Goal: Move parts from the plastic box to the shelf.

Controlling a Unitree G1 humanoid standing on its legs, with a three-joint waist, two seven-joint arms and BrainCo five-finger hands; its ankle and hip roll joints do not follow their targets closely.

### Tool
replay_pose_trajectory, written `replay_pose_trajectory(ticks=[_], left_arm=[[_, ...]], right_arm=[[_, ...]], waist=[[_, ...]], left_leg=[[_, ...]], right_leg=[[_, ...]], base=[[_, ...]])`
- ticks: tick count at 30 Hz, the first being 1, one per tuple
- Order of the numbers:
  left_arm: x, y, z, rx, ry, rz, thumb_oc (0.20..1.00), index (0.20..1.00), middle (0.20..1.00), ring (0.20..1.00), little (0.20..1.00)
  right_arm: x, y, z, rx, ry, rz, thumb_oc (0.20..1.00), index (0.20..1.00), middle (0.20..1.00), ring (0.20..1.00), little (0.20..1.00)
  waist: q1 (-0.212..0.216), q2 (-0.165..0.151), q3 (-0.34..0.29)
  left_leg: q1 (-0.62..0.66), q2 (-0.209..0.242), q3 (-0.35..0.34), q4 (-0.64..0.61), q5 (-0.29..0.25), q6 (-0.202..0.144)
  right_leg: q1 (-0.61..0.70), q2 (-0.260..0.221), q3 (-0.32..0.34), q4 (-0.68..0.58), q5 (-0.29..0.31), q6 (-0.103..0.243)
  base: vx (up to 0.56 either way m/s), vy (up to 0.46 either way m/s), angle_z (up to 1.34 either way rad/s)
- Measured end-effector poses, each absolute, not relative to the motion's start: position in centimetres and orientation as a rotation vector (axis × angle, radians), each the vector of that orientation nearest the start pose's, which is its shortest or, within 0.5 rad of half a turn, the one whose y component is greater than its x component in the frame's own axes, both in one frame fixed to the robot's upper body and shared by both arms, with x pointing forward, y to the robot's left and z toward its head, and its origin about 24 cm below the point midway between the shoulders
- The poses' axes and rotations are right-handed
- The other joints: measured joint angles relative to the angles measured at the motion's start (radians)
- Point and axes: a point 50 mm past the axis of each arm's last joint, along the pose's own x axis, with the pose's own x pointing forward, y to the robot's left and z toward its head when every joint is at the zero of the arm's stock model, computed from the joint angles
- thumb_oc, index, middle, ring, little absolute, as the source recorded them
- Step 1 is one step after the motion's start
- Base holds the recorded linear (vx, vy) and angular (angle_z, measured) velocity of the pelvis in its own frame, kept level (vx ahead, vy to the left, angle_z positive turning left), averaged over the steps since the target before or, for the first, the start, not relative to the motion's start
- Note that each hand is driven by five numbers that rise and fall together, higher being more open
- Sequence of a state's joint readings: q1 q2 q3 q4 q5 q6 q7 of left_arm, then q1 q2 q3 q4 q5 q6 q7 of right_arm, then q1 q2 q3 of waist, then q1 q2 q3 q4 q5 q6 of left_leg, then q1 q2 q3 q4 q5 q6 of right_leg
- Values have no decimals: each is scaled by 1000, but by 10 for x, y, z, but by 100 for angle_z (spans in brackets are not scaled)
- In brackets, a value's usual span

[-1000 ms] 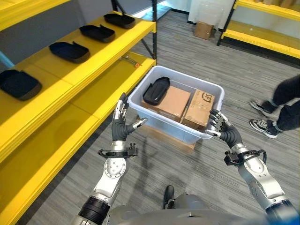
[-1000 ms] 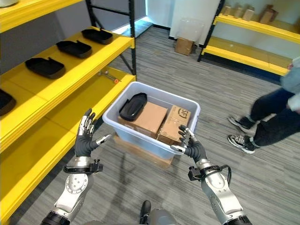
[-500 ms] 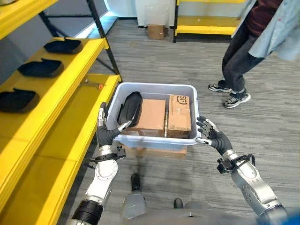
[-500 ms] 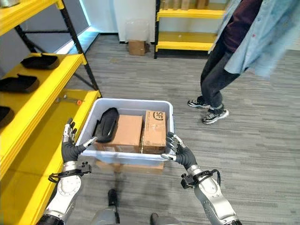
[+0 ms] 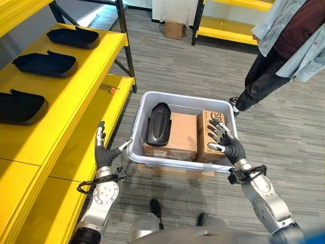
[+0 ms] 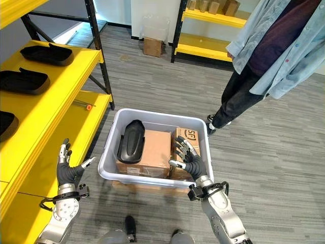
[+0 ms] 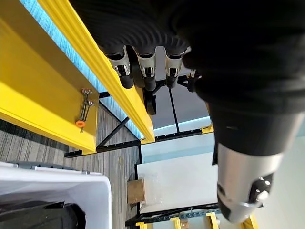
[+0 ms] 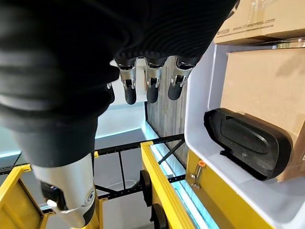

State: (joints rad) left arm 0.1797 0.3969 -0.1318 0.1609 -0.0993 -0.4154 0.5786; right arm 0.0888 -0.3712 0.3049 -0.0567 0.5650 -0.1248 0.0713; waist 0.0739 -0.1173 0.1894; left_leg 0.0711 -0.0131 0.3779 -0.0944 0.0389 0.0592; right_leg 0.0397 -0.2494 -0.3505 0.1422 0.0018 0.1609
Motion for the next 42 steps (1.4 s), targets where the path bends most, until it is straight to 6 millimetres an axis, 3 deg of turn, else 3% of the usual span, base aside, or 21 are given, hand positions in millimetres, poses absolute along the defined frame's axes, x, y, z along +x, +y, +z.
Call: replay_pose_trajectory(ticks=[3,4,6,7,8,10,12,15,17,21,23,24,25,26,29,30,32,35,36,39,42], left_arm=[[201,234,21,247,-128,454,1000,1000,1000,1000,1000],[202,234,23,243,-138,458,1000,1000,1000,1000,1000],[209,225,25,226,-151,440,1000,1000,1000,1000,1000],[204,220,18,210,-124,440,1000,1000,1000,1000,1000],[208,206,21,164,-141,419,1000,1000,1000,1000,1000],[212,208,35,182,-202,401,1000,1000,1000,1000,1000],[213,201,44,148,-242,384,1000,1000,1000,1000,1000],[222,186,48,111,-267,331,1000,1000,1000,1000,1000],[235,176,58,107,-313,270,1000,1000,1000,1000,1000],[233,182,53,134,-289,278,1000,1000,1000,1000,1000],[227,190,49,151,-266,302,1000,1000,1000,1000,1000],[226,197,48,169,-263,316,1000,1000,1000,1000,1000],[223,203,45,177,-243,339,1000,1000,1000,1000,1000],[219,207,35,184,-199,364,1000,1000,1000,1000,1000],[220,205,28,180,-172,360,1000,1000,1000,1000,1000],[222,203,30,175,-183,350,1000,1000,1000,1000,1000],[228,202,37,171,-220,337,1000,1000,1000,1000,1000],[243,189,50,122,-278,298,1000,1000,1000,1000,1000],[249,188,55,128,-298,286,1000,1000,1000,1000,1000],[257,194,66,152,-334,286,1000,1000,1000,1000,1000],[250,203,65,155,-317,306,1000,1000,1000,1000,1000]], right_arm=[[232,-152,31,215,61,303,1000,1000,1000,1000,1000],[232,-152,30,212,77,298,1000,1000,1000,1000,1000],[230,-152,24,213,125,277,1000,1000,1000,1000,1000],[227,-155,18,214,149,254,1000,1000,1000,1000,1000],[217,-158,5,213,219,222,1000,1000,1000,1000,1000],[217,-146,4,210,228,264,1000,1000,1000,1000,1000],[243,-142,27,181,121,295,1000,1000,1000,1000,1000],[246,-150,40,130,62,287,1000,1000,1000,1000,1000],[247,-160,44,82,38,258,1000,1000,1000,1000,1000],[246,-160,44,34,17,284,1000,1000,1000,1000,1000],[245,-158,44,4,0,299,1000,1000,1000,1000,1000],[248,-155,46,-19,-14,313,1000,1000,1000,1000,1000],[250,-151,49,-46,-30,333,1000,1000,1000,1000,1000],[250,-147,51,-72,-46,358,1000,1000,1000,1000,1000],[258,-138,65,-187,-122,420,1000,1000,1000,1000,1000],[260,-140,67,-204,-127,421,1000,1000,1000,1000,1000],[267,-141,83,-329,-200,453,1000,1000,1000,1000,1000],[281,-147,108,-519,-299,466,1000,1000,1000,1000,1000],[285,-144,114,-522,-326,465,1000,1000,1000,1000,1000],[296,-128,137,-589,-436,478,1000,1000,1000,1000,1000],[311,-121,164,-672,-549,428,1000,1000,1000,1000,1000]], waist=[[-13,12,9],[-29,18,16],[-52,0,20],[-62,33,43],[-78,77,65],[-53,22,67],[-35,78,73],[-58,113,71],[-84,128,68],[-91,146,66],[-78,133,64],[-61,110,68],[-49,88,70],[-45,83,62],[-62,119,38],[-67,120,38],[-74,129,41],[-80,182,75],[-83,174,101],[-26,111,187],[38,119,253]], left_leg=[[-3,12,-7,-4,-2,2],[-16,23,-39,-4,8,2],[-62,44,-89,-4,37,-13],[-59,60,-116,0,43,-32],[-75,88,-154,10,40,-36],[-92,63,-146,2,53,-54],[-87,121,-148,1,67,-79],[-93,139,-131,11,97,-89],[-111,137,-82,20,96,-77],[-76,159,-71,91,40,-105],[-109,162,-107,225,32,-143],[-172,163,-176,367,42,-189],[-218,170,-213,445,46,-202],[-208,194,-217,392,22,-177],[-174,287,-320,191,41,-182],[-167,290,-334,174,41,-182],[-165,288,-253,128,40,-180],[-143,248,-212,112,46,-150],[-149,251,-204,94,41,-173],[-188,202,-220,96,57,-167],[-224,150,-245,95,61,-130]], right_leg=[[-27,9,-22,23,-3,3],[-37,41,21,11,-40,15],[-43,110,65,-130,14,-41],[-48,117,75,-73,11,-43],[-145,121,128,62,-54,5],[-192,77,120,-12,-1,-40],[-116,146,65,-144,65,-96],[-51,171,-7,-196,76,-116],[-51,163,-48,-180,44,-121],[-46,162,-27,-79,-26,-131],[-61,142,-2,-18,-74,-150],[-93,124,38,43,-99,-176],[-93,92,66,44,-102,-184],[-79,94,68,18,-85,-168],[-127,124,112,55,-94,-184],[-142,125,123,55,-90,-175],[-209,124,128,76,-69,-179],[-261,151,110,88,-47,-159],[-268,143,96,98,-42,-152],[-286,98,95,78,-8,-126],[-275,50,76,35,20,-83]], base=[[11,-54,-14],[-14,-130,58],[45,-304,65],[6,-401,63],[-76,-249,71],[-31,-178,45],[41,-131,16],[-86,-151,58],[34,-149,76],[53,-188,-15],[-11,44,-24],[87,224,-46],[62,323,-67],[26,262,-54],[-115,329,-48],[-200,357,-48],[-82,213,-24],[-85,119,16],[-96,85,23],[-82,75,28],[-107,25,51]])
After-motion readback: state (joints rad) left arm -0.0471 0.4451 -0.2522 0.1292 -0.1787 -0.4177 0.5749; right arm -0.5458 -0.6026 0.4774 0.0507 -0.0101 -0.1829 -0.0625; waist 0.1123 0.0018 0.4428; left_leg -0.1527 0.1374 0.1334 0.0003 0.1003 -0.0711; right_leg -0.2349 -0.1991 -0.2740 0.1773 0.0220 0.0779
